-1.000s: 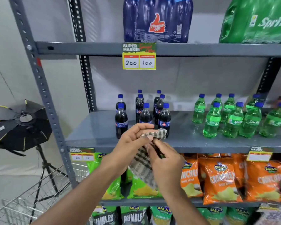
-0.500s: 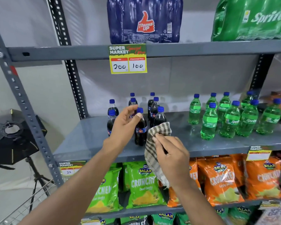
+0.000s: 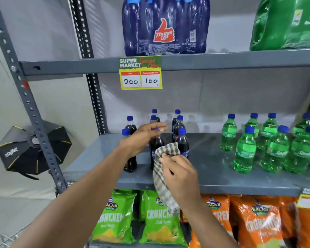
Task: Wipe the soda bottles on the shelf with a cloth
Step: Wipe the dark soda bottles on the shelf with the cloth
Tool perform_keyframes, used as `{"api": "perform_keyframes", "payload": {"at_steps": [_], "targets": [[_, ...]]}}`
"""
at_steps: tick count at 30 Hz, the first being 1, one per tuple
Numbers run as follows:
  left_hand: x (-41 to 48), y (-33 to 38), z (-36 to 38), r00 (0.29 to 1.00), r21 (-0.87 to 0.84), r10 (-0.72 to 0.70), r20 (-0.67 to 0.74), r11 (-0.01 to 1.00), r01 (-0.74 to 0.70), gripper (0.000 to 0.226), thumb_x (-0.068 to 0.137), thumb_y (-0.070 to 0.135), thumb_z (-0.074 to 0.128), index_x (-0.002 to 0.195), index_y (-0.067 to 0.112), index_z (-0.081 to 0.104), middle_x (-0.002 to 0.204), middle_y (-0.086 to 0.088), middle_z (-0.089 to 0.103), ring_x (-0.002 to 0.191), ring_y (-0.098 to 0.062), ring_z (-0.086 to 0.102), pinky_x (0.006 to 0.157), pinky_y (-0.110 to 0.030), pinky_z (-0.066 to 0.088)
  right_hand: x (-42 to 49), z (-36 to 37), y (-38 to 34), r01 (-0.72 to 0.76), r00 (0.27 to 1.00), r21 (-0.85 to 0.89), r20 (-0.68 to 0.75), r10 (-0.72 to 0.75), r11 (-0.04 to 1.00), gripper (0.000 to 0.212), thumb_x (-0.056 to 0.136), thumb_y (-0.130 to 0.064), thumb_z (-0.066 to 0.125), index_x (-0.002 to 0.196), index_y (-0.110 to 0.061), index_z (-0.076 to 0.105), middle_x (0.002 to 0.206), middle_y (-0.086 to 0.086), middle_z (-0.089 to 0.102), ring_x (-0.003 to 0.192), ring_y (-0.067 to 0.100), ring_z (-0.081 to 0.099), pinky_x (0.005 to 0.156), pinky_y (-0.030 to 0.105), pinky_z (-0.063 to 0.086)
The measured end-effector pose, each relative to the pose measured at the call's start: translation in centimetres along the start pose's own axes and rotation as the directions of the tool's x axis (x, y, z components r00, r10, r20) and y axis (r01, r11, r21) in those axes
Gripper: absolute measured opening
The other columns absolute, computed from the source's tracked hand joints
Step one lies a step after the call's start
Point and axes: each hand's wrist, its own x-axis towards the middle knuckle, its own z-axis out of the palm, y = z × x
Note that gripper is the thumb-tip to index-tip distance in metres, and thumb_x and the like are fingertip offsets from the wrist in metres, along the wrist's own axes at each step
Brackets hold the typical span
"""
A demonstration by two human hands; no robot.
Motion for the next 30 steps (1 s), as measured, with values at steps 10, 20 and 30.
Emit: {"api": "perform_keyframes", "payload": {"at_steps": [10,20,30], "targets": [[0.6,-1.0,-0.2,0.996,-0.125,0.076,0.037,0.990,-0.070,0.032,0.104,0.012,0.049,0.131,0.013,0.065,0.136,-0.009,0.067,0.134,-0.020,0.057,0.116,-0.038,0.034,1.4,2.7,1.5,-0.068,0.997,0.091,0.042,0.065,0.994,0.014,0.087,-0.004,0.075,0.101,-0.004,0.076,0.070,0.005,0.062,0.069,0.024,0.056,0.065,0.033,0.052],[0.9,-0.7,0.0,0.995,-0.270,0.053,0.080,0.962,-0.030,0.034,0.103,0.011,0.047,0.132,0.006,0.063,0.137,-0.013,0.066,0.128,-0.028,0.061,0.109,-0.037,0.047,2.8,4.9,1.2,-0.134,0.990,0.050,0.042,0.132,0.990,0.012,0.086,-0.001,0.075,0.097,-0.003,0.077,0.107,0.011,0.071,0.103,0.028,0.062,0.091,0.031,0.055],[0.8,-1.1,-0.6,0.989,-0.171,0.103,0.105,0.982,-0.084,0.035,0.106,0.013,0.041,0.136,0.005,0.058,0.137,-0.009,0.066,0.133,-0.019,0.057,0.114,-0.037,0.039,-1.0,5.2,1.2,-0.187,0.982,-0.018,0.034,0.187,0.982,0.022,0.077,0.006,0.081,0.098,-0.003,0.079,0.091,0.007,0.074,0.086,0.027,0.068,0.079,0.032,0.059]]}}
